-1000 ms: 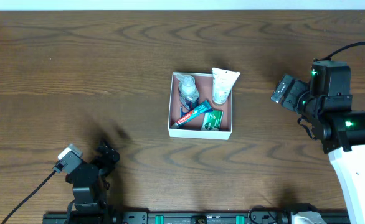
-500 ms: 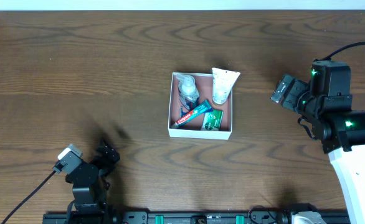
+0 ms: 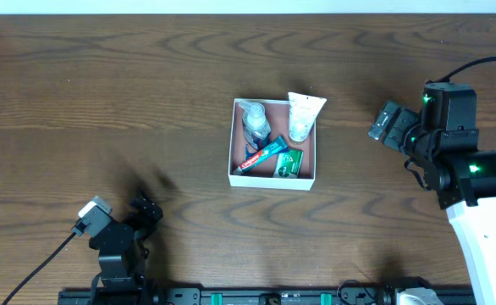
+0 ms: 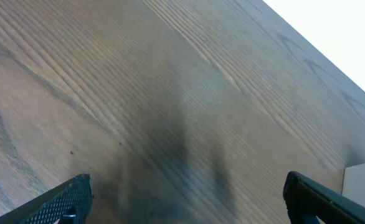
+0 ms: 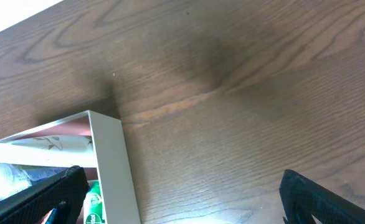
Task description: Pack container
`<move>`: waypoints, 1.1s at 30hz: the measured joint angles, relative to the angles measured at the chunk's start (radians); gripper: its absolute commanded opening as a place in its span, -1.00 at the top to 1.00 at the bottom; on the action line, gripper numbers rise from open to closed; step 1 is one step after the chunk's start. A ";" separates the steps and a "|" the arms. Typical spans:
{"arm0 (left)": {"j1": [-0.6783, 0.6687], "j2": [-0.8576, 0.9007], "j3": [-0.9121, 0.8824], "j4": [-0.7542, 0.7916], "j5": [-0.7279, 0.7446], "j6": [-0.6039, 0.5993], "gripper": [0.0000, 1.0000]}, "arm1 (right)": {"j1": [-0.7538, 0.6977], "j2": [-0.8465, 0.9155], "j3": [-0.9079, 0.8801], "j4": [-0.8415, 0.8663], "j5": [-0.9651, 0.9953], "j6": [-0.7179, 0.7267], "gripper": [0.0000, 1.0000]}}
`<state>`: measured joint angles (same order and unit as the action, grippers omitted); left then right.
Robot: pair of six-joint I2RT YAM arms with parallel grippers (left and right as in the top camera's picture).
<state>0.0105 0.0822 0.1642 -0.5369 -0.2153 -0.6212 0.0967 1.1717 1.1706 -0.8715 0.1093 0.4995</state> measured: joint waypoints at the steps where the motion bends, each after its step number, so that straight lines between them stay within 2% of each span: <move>1: 0.000 0.000 0.000 0.000 0.000 0.000 -0.96 | 0.000 0.000 0.000 0.000 0.000 0.000 -0.99; 9: 0.000 0.000 0.000 0.000 0.000 0.000 -0.96 | 0.000 0.000 0.000 -0.055 0.005 -0.007 -0.98; 15: 0.000 0.000 0.000 0.001 0.000 0.000 -0.96 | 0.000 -0.049 -0.032 -0.028 0.010 -0.114 -0.99; 19: 0.000 0.000 0.000 0.002 0.003 0.000 -0.96 | 0.001 -0.203 -0.169 0.095 -0.024 -0.229 -0.98; 24: 0.000 0.000 0.000 0.002 0.005 0.000 -0.96 | 0.001 -0.475 -0.462 0.256 -0.081 -0.327 -0.98; 33: 0.000 0.000 0.000 0.002 0.006 0.000 -0.96 | 0.001 -0.820 -0.746 0.277 -0.111 -0.360 -0.99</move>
<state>0.0105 0.0822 0.1638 -0.5350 -0.2089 -0.6212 0.0975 0.3515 0.4248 -0.5941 -0.0017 0.1390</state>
